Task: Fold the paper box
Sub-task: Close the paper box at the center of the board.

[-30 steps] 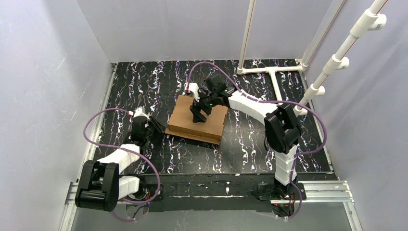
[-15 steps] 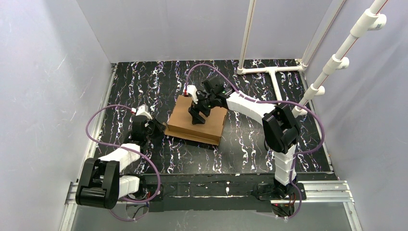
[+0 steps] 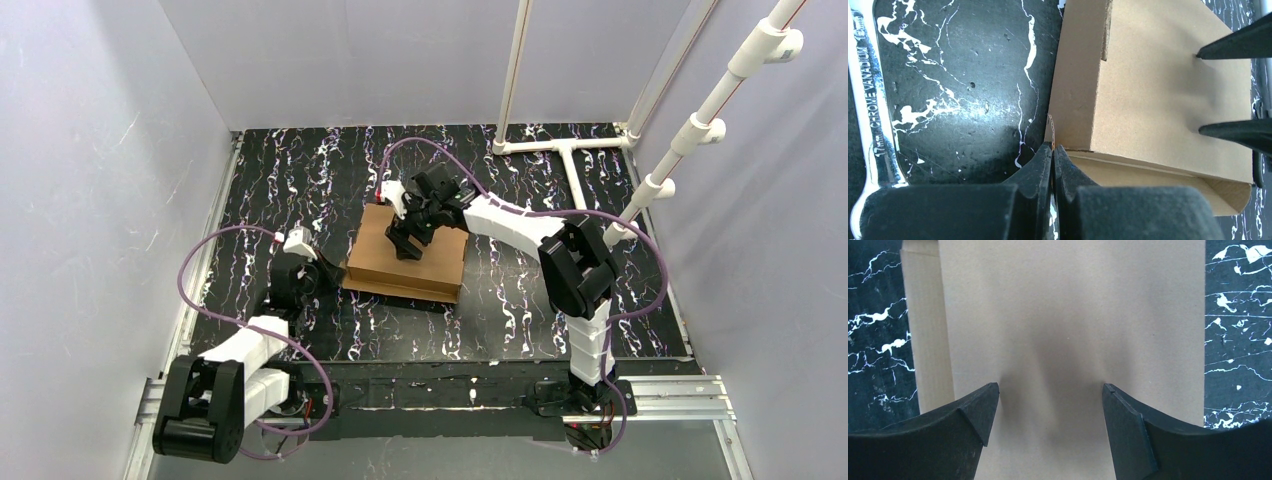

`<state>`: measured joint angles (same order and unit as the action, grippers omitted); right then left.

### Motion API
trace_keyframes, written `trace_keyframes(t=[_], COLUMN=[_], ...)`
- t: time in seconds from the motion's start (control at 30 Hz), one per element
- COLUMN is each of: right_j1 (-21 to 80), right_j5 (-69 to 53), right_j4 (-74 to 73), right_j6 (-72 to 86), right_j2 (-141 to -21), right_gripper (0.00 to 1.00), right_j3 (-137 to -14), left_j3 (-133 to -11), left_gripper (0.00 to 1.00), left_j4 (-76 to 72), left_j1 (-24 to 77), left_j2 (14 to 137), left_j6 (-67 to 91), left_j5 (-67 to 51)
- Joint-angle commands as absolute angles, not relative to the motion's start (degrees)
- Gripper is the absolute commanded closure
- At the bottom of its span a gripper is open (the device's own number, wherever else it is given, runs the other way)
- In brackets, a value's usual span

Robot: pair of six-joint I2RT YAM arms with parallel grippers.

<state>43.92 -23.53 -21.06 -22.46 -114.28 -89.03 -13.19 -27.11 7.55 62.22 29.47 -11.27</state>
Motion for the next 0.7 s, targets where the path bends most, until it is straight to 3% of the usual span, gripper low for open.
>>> trace_keyframes(t=[0.0, 0.2, 0.47, 0.67], right_j1=[44.3, 44.4, 44.8, 50.9], right_j5=[-19.0, -19.0, -31.8, -27.0], right_j4=[-19.0, -18.8, -21.8, -27.0], right_j6=[-20.4, -20.1, -28.9, -37.9], right_j2=[-115.2, -115.3, -108.0, -108.6], right_gripper=[0.17, 0.19, 0.06, 0.02], right_j3=[-88.8, -88.6, -90.5, -91.6], left_j3=[-10.6, -9.0, -9.8, -10.0], left_gripper=[1.00, 1.00, 1.00, 1.00], left_j4=[-29.2, -29.3, -29.3, -29.3], left_j1=[7.1, 7.1, 7.1, 7.1], left_j2=[57.6, 54.9, 57.2, 57.0], left_j6=[26.8, 27.5, 27.7, 27.2], left_j5=[-12.9, -13.0, -13.3, -14.1])
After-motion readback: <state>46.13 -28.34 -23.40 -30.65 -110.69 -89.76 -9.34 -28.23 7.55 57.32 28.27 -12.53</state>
